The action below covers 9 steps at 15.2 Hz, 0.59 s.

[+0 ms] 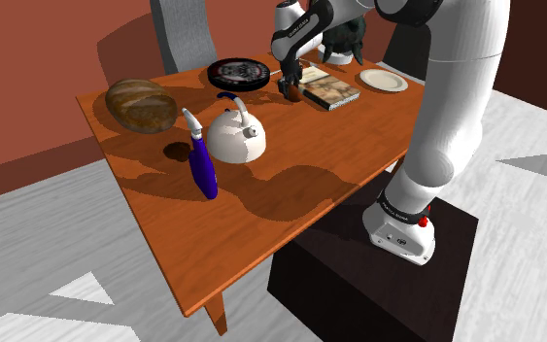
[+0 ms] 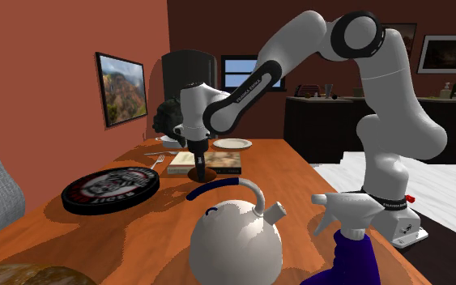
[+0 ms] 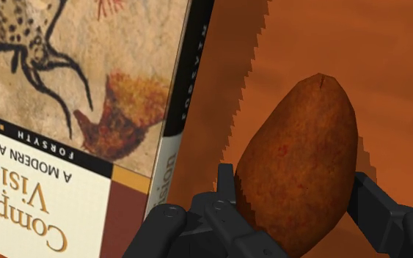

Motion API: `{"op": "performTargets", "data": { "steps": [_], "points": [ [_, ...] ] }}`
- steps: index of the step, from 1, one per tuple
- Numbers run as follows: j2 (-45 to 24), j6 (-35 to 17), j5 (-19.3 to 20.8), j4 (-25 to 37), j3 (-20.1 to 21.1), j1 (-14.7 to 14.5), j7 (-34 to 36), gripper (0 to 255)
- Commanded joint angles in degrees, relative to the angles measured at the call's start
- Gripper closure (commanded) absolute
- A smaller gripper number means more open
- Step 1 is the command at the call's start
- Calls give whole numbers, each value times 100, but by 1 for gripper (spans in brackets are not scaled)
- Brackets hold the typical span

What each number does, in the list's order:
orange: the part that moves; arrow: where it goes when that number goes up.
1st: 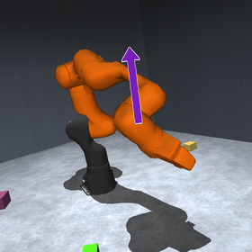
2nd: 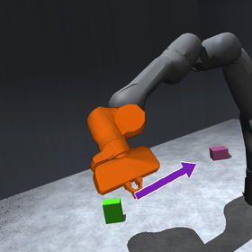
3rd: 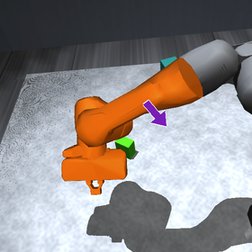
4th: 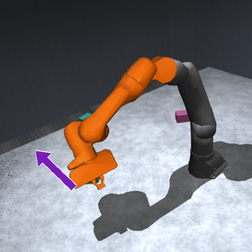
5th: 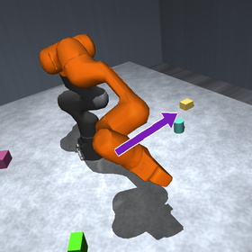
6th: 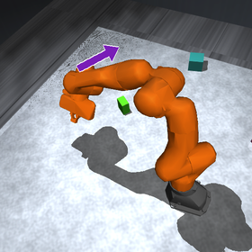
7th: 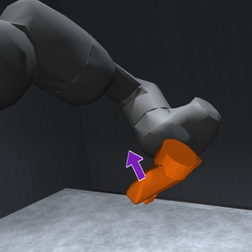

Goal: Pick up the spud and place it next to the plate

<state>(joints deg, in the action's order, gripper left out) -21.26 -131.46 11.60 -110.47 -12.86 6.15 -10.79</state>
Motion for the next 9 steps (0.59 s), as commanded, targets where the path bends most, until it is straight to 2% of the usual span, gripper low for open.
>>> {"op": "performTargets", "data": {
  "steps": [1,4,9],
  "points": [
    [0,0,0,-1,0,0,0,255],
    [-2,-1,0,0,0,0,0,255],
    [218,314,4,101,-7,-17,-53,255]
  ]
}}
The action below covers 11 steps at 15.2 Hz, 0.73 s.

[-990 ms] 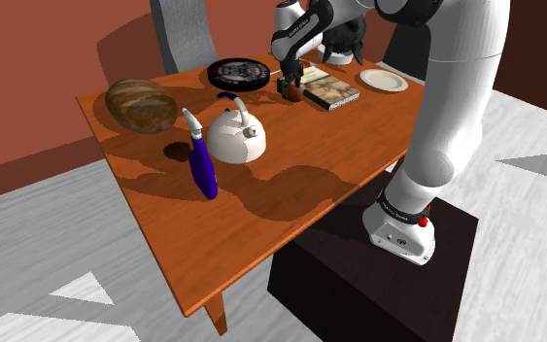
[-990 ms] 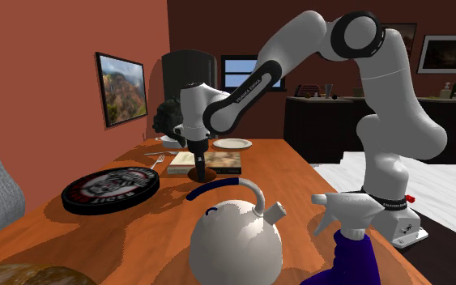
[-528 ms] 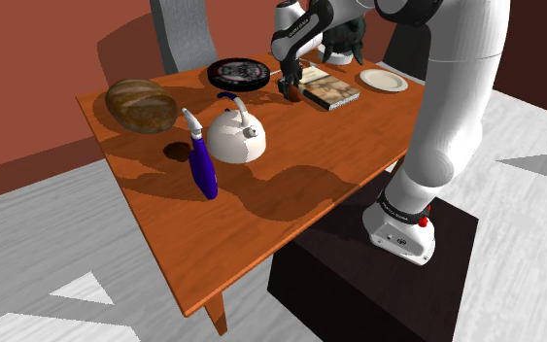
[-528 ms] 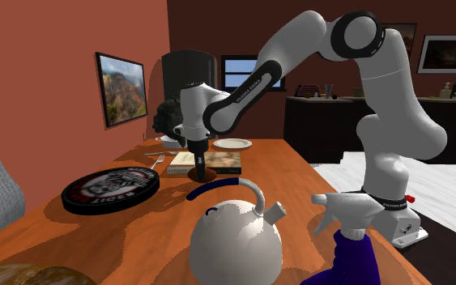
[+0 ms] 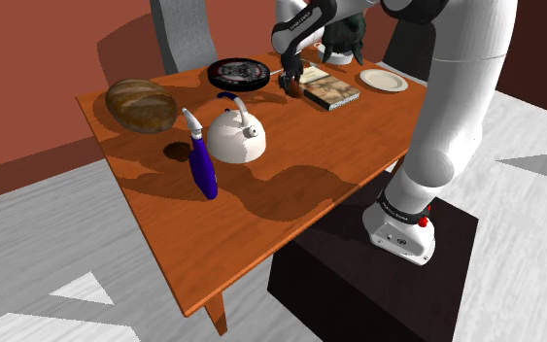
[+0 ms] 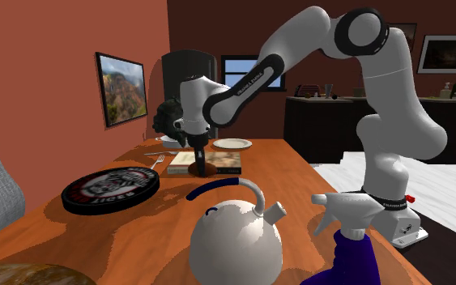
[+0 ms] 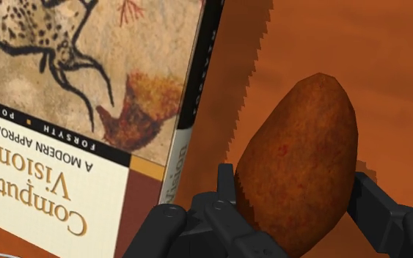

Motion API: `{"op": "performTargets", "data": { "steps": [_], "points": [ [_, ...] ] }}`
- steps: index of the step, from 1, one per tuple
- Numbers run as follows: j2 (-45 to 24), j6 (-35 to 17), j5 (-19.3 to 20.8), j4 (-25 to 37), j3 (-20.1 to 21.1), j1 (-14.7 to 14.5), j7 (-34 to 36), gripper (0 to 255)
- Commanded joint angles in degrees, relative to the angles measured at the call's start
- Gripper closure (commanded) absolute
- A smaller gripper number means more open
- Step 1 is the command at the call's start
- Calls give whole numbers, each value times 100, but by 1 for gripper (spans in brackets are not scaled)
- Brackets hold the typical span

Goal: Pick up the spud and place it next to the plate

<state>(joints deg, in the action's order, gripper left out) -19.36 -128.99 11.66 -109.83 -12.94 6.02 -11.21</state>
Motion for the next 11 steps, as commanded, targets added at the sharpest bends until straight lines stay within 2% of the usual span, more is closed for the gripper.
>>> {"op": "performTargets", "data": {
  "steps": [1,11],
  "points": [
    [70,131,-2,61,0,-7,-21,255],
    [429,788,-3,371,-6,-36,-133,255]
  ]
}}
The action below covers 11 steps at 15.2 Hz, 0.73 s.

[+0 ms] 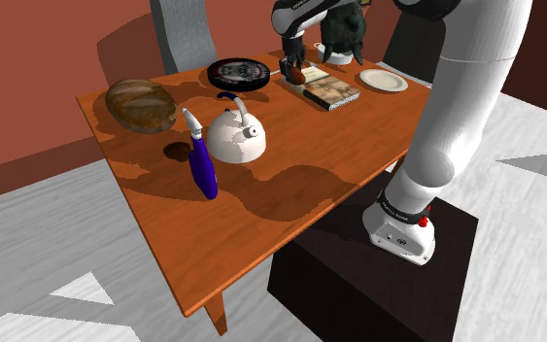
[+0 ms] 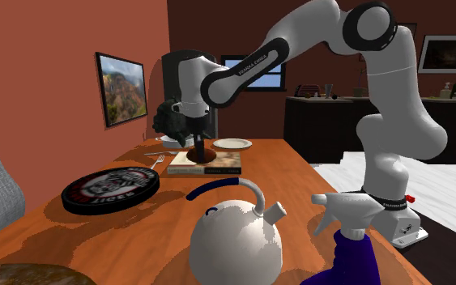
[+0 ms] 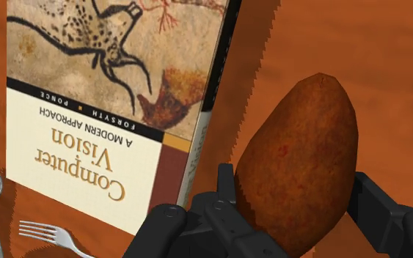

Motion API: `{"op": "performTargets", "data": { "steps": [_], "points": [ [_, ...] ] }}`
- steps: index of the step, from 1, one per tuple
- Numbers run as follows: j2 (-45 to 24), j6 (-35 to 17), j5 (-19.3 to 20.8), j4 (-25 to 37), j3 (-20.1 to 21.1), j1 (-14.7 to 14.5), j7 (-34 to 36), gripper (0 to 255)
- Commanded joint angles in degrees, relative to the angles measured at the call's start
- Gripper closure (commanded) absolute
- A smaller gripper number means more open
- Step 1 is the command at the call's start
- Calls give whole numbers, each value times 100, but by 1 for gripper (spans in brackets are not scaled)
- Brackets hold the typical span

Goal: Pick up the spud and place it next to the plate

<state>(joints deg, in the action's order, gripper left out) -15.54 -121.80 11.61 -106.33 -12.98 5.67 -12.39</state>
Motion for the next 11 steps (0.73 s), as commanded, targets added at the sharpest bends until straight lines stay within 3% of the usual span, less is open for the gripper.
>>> {"op": "performTargets", "data": {
  "steps": [1,9,11],
  "points": [
    [77,136,2,59,-3,-3,-27,255],
    [282,682,-6,411,-3,-21,-123,255],
    [423,637,22,247,-47,29,-203,255]
  ]
}}
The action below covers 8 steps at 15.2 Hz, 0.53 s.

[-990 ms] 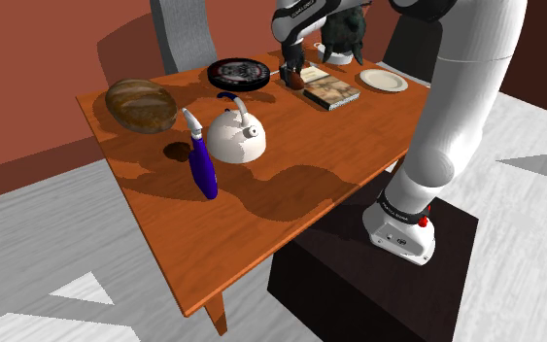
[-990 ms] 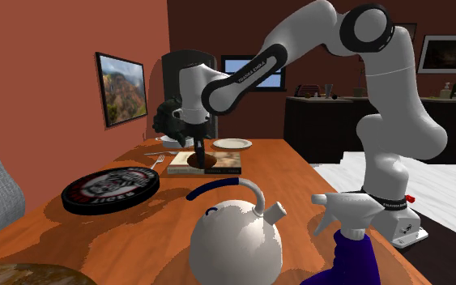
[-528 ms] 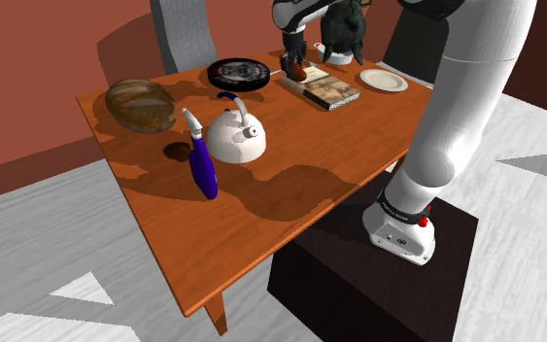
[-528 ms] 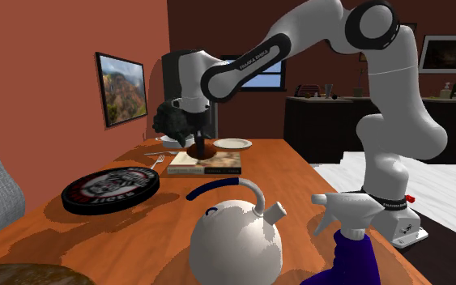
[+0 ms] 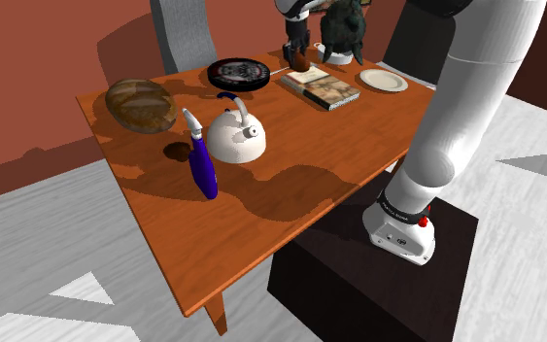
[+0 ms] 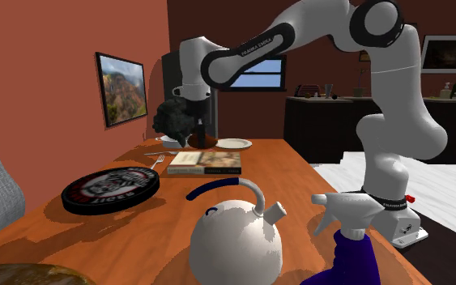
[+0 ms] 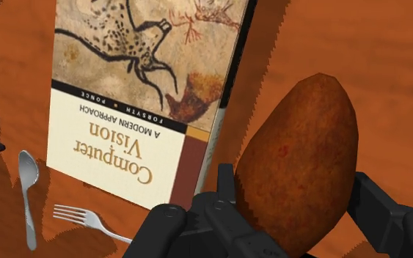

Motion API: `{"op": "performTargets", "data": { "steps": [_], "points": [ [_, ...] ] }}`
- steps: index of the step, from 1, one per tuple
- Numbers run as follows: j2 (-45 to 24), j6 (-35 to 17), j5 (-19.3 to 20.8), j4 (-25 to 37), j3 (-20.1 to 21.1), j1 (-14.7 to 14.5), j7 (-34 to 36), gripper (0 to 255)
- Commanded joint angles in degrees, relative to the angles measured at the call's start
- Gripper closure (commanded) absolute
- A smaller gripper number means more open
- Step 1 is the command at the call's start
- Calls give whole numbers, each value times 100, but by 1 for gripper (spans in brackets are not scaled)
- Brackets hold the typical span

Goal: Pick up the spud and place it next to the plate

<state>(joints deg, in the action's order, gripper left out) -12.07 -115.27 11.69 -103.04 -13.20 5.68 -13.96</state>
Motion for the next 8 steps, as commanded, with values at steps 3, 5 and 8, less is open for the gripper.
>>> {"op": "performTargets", "data": {
  "steps": [3,5,8],
  "points": [
    [446,-215,102,-583,-163,188,-285,255],
    [671,-334,163,-879,-263,300,-456,255],
    [978,-495,256,-1269,-428,475,-729,255]
  ]
}}
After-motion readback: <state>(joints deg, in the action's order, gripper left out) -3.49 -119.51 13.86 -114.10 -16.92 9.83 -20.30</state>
